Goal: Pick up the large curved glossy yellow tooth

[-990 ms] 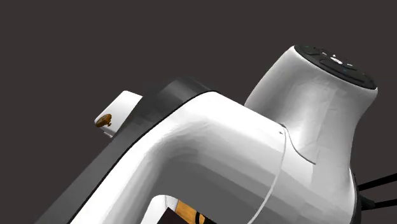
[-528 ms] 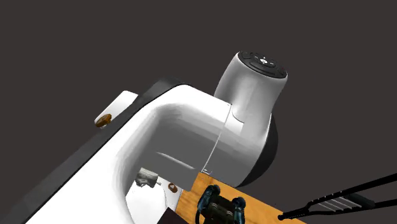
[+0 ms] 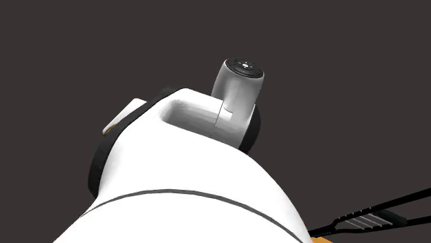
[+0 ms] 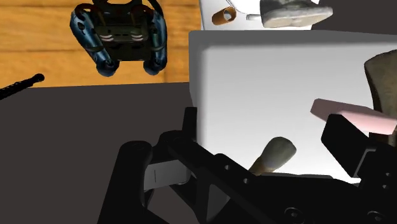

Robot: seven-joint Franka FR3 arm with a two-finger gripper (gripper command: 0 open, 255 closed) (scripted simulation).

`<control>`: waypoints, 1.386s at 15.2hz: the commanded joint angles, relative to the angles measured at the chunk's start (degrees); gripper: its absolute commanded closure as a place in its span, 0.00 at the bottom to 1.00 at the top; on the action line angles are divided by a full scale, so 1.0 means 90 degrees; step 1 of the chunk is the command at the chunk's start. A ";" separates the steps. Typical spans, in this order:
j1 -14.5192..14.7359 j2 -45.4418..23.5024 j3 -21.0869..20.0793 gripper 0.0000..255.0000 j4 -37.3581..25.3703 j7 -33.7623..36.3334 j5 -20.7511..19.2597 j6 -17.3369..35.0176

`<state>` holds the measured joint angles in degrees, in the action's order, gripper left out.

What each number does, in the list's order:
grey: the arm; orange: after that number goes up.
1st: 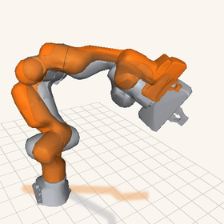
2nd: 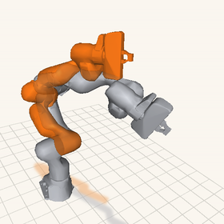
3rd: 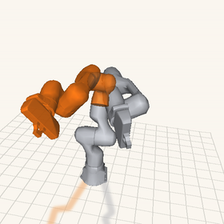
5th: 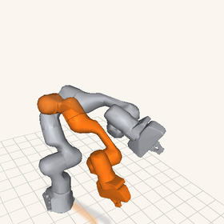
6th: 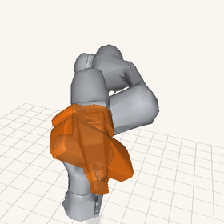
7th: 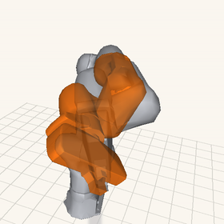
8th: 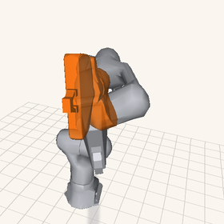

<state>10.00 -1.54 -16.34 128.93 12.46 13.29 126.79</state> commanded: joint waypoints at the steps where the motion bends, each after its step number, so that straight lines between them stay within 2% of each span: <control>1: 0.0090 -0.0552 -0.0071 0.00 -0.0350 0.0226 -0.0161 0.0243; 6: 0.0400 -0.1784 -0.0093 0.00 -0.1300 0.0744 -0.0601 0.0591; 11: 0.0772 -0.2924 0.0005 0.00 -0.2379 0.1156 -0.0979 0.0705; 20: 0.0835 -0.3375 0.0073 0.00 -0.2350 0.1130 -0.1054 0.1176; 21: 0.0836 -0.3386 0.0075 1.00 -0.2358 0.1129 -0.1056 0.1179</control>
<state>17.46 -31.79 -15.63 107.70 22.62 3.78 137.22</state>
